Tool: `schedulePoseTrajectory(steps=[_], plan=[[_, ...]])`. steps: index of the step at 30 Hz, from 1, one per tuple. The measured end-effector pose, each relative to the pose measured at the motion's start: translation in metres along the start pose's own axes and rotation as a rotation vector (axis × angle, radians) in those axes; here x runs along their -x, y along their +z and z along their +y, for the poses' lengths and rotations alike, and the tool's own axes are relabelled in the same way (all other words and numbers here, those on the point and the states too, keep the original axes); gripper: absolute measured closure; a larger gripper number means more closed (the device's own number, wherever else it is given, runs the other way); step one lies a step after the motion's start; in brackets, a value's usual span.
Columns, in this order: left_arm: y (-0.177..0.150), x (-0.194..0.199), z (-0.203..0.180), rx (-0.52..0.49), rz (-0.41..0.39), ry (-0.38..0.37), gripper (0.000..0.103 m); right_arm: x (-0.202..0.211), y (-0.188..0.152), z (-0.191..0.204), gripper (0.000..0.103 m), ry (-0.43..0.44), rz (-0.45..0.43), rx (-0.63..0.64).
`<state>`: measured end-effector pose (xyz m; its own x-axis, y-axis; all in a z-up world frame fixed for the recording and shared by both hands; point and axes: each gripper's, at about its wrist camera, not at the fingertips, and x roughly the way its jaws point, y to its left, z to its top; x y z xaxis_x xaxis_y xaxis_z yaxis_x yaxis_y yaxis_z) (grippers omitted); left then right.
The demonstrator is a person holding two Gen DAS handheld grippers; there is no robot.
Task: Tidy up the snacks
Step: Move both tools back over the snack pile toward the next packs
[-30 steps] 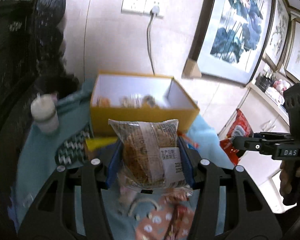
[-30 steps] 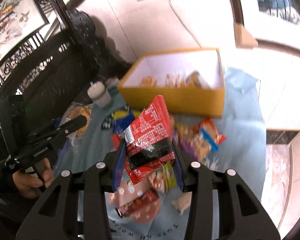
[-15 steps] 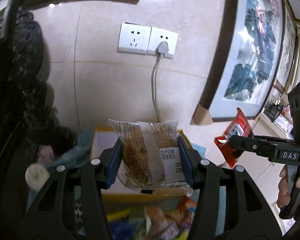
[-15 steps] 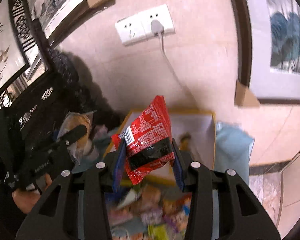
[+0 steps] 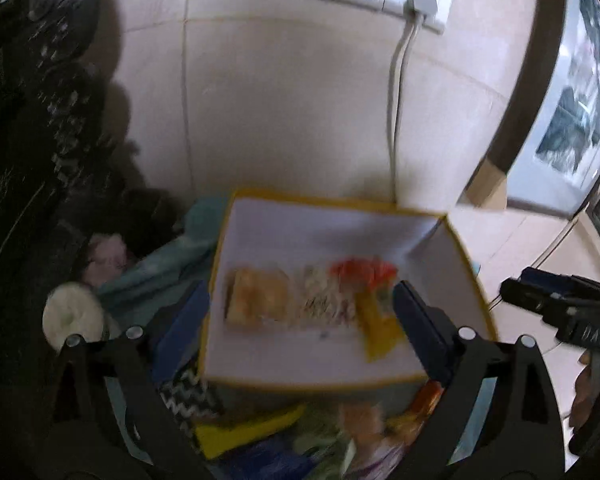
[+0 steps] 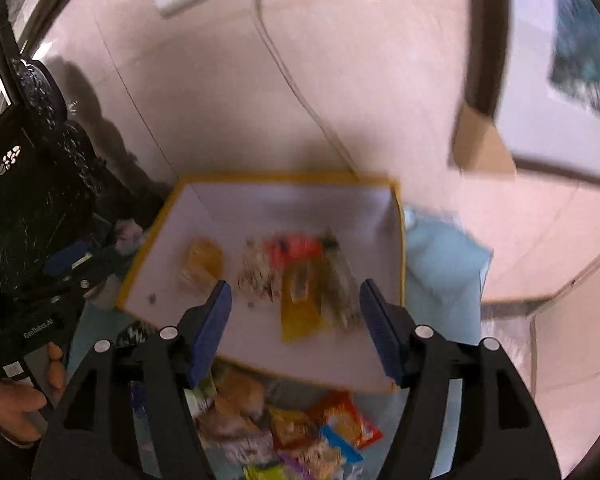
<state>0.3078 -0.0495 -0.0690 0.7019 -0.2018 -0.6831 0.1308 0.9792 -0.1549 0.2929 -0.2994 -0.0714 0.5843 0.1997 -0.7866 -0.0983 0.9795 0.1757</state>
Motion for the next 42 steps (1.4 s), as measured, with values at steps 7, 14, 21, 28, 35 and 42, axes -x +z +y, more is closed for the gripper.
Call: schedulePoseTrajectory(steps=[7, 14, 21, 28, 35, 42], plan=[[-0.088, 0.026, -0.003, -0.018, 0.07, -0.066, 0.009, 0.01, -0.083, -0.02, 0.036, 0.005, 0.101, -0.072], [-0.193, 0.056, -0.025, -0.212, 0.153, -0.128, 0.009, 0.022, -0.182, -0.022, 0.036, -0.034, 0.232, -0.101], [-0.262, 0.064, -0.029, -0.227, 0.21, -0.151, 0.009, 0.011, -0.25, -0.031, 0.036, -0.088, 0.335, -0.201], [-0.299, 0.06, -0.043, -0.278, 0.258, -0.152, 0.009, -0.003, -0.269, -0.03, 0.034, -0.133, 0.383, -0.222], [-0.322, 0.055, -0.063, -0.362, 0.259, -0.14, 0.009, -0.018, -0.274, -0.02, 0.034, -0.135, 0.403, -0.193], [-0.327, 0.049, -0.067, -0.391, 0.263, -0.114, 0.009, -0.029, -0.27, -0.006, 0.034, -0.147, 0.41, -0.144]])
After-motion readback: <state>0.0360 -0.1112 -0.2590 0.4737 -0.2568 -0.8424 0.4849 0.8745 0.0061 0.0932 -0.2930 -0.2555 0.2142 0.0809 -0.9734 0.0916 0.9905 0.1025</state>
